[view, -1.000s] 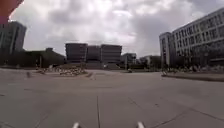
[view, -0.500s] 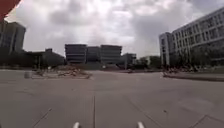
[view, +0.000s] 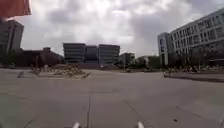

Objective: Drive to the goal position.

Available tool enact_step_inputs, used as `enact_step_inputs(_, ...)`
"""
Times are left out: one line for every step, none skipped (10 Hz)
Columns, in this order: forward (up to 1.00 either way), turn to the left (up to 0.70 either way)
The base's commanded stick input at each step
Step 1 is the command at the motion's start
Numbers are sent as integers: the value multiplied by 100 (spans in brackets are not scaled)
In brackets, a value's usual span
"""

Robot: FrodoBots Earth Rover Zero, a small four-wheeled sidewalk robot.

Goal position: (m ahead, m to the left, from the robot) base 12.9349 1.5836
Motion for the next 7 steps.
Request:
enact_step_inputs(60, -15)
enact_step_inputs(60, -15)
enact_step_inputs(60, -15)
enact_step_inputs(60, -15)
enact_step_inputs(60, -14)
enact_step_inputs(60, -3)
enact_step_inputs(60, 0)
